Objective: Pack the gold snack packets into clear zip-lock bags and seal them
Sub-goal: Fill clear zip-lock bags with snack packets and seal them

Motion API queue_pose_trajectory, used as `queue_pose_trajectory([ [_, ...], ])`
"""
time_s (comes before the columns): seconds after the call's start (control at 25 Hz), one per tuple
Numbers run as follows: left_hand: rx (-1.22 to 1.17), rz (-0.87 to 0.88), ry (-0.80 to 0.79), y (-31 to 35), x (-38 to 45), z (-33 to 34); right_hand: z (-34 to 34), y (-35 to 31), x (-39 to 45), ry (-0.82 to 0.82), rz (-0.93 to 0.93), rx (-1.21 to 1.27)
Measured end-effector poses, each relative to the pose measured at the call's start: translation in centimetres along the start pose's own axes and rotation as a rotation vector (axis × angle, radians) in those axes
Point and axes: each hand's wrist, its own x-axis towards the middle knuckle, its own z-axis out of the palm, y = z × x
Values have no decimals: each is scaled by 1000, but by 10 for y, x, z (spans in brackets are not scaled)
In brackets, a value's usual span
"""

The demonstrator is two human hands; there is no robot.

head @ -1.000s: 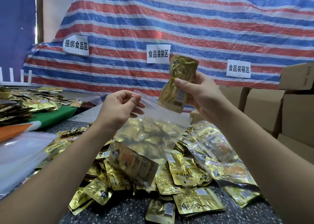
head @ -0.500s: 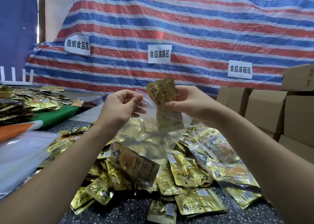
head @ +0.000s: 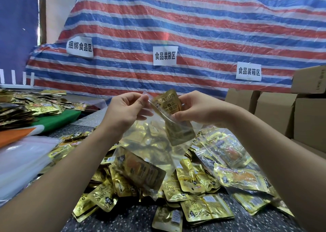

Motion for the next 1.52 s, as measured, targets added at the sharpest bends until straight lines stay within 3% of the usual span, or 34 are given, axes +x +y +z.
queue_pose_trajectory([
  [0.24, 6, 15, -23, 0, 0, 5, 1, -16, -2, -125, -46, -266],
  [0.44, -13, 31, -7, 3, 1, 9, 1, -27, 2, -143, -60, -344],
  [0.8, -49, 37, 74, 16, 4, 17, -8, -22, 5, 160, -152, -273],
  [0.96, -98, -19, 109, 12, 1, 18, -7, -21, -1, 140, -155, -160],
  [1.08, -179, -90, 122, 11, 1, 19, -8, -15, -7, 116, -234, -232],
  [1.28, -382, -155, 61, 22, 5, 23, -27, -12, -13, 191, -286, -163],
  [1.52, -103, -164, 46, -8, -3, 38, -11, 13, -3, 135, -130, -310],
])
